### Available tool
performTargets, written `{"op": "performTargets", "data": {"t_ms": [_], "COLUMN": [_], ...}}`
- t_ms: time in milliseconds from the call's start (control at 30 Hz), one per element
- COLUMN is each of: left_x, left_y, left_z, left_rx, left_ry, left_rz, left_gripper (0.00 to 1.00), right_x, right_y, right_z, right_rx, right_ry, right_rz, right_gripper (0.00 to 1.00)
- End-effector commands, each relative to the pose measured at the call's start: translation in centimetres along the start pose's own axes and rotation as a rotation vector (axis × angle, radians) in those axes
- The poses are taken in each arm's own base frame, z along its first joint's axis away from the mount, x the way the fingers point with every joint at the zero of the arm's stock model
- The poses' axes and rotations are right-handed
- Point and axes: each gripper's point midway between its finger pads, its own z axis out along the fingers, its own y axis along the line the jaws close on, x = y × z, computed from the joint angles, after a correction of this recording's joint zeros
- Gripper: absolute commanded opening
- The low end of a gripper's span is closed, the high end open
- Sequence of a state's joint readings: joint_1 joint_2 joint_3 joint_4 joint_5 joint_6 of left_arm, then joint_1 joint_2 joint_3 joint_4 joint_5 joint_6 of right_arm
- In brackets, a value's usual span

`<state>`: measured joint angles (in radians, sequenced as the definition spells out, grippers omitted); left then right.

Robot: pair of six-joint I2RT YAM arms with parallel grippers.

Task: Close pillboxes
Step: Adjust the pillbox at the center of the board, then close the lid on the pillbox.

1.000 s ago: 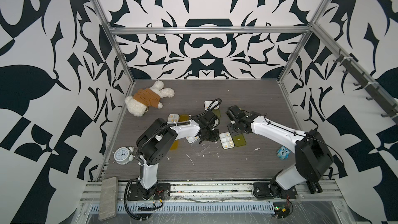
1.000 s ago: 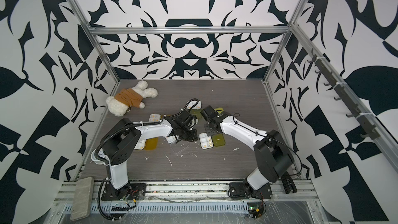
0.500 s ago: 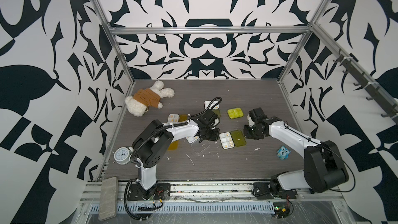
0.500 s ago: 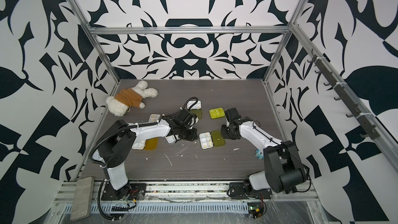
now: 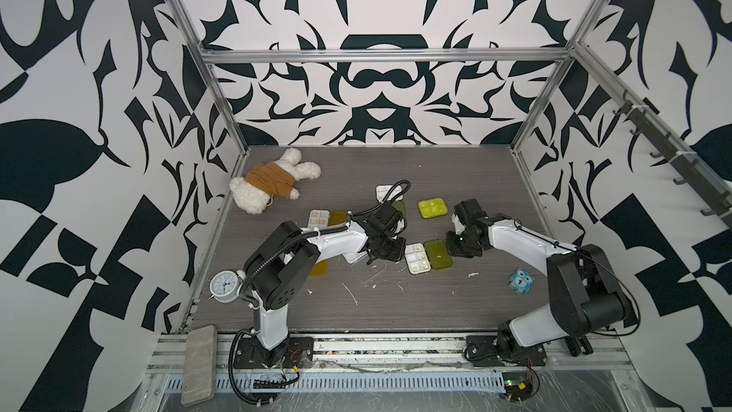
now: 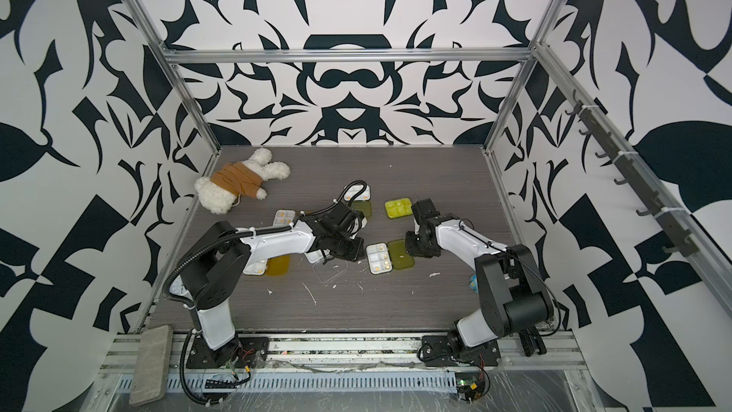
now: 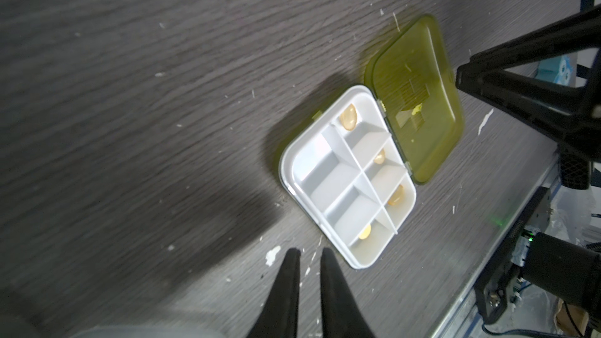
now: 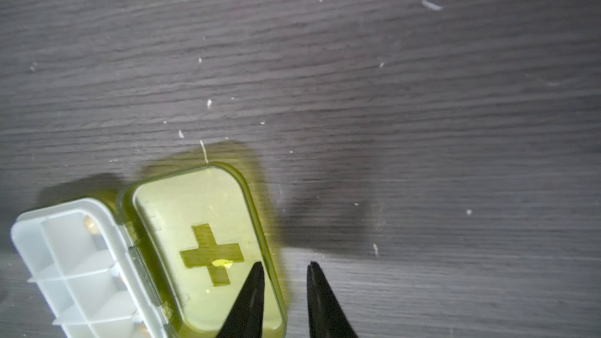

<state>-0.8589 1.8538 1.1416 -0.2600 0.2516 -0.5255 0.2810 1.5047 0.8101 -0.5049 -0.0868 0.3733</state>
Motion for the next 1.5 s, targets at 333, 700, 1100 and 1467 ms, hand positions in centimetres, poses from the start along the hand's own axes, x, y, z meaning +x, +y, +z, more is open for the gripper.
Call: {"op": "performTargets", "data": {"t_ms": [333, 700, 1100, 1467], "left_x": [0.8, 1.1, 1.6, 1.4], "left_y": [0.0, 0.3, 0.5, 0.3], "left_z": [-0.4, -0.5, -0.4, -0.3], "left_rx": [-0.005, -0.012, -0.013, -0.008], "left_ry": [0.016, 0.020, 0.030, 0.026], "left_rz": [-0.008, -0.009, -0.018, -0.019], "left_gripper": [0.17, 0.17, 0.17, 0.17], "right_x": [-0.1, 0.0, 0.7, 0.7], "right_y": [0.5, 0.9, 0.7, 0.7], "right_z": [0.0, -0.4, 0.7, 1.0], "right_rx": [-0.024, -0.027, 0.005, 0.021], "right_ry": [0.000, -0.006, 0.023, 0.033], "right_rz": [-0.024, -0.033, -0.051, -0.054], "right_gripper": [0.20, 0.22, 0.17, 0.13]}}
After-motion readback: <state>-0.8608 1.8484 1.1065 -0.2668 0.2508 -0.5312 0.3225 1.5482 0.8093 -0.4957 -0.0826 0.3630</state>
